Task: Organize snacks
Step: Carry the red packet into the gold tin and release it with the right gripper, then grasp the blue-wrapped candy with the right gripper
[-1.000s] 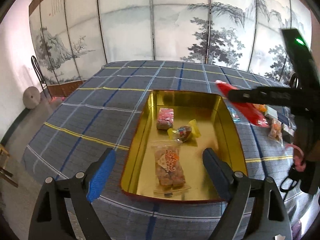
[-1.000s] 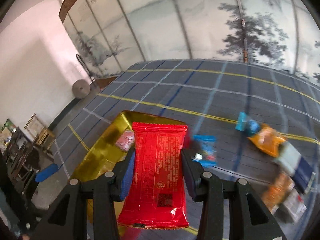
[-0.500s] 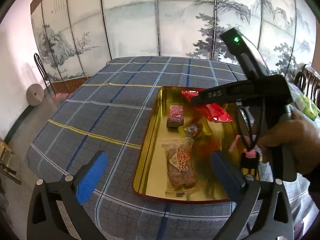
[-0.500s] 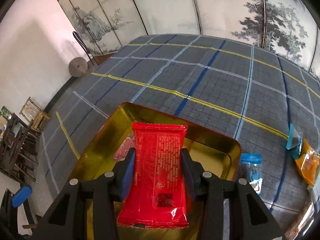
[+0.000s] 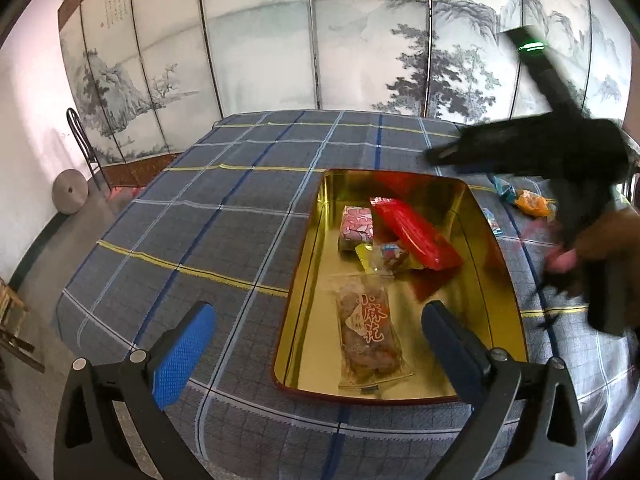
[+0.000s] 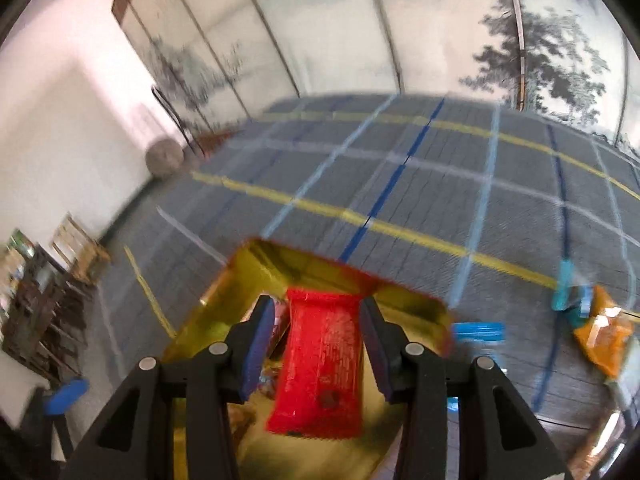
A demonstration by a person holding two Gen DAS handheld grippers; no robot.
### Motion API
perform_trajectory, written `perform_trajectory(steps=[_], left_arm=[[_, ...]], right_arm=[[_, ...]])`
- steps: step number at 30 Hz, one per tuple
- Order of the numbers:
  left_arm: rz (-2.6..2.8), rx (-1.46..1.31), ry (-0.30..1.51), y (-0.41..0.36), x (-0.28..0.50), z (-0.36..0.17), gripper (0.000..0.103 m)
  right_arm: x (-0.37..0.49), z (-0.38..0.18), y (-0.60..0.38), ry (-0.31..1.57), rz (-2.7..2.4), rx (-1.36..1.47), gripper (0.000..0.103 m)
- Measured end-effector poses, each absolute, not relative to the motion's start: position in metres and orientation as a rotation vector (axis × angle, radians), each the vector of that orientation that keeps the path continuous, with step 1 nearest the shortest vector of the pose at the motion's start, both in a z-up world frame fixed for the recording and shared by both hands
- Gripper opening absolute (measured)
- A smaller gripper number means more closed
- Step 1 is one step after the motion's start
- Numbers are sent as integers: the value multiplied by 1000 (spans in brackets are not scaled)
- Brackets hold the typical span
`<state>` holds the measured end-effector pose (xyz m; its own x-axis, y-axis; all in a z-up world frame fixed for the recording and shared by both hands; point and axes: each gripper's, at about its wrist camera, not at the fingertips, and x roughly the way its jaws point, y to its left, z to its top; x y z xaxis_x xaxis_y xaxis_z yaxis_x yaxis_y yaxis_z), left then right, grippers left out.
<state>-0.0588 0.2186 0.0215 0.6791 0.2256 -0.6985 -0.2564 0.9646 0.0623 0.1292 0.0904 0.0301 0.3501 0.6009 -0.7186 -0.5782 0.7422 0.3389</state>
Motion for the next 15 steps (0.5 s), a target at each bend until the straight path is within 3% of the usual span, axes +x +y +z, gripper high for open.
perform_trajectory(steps=[3, 8, 15], left_arm=[[259, -57, 775, 219, -59, 23, 102], [242, -48, 774, 211, -59, 23, 102], [241, -9, 787, 201, -56, 22, 102]], right_arm=[[134, 45, 49, 912, 699, 22, 46], [156, 16, 3, 1079, 587, -73, 46], [158, -18, 11, 1106, 587, -115, 46]])
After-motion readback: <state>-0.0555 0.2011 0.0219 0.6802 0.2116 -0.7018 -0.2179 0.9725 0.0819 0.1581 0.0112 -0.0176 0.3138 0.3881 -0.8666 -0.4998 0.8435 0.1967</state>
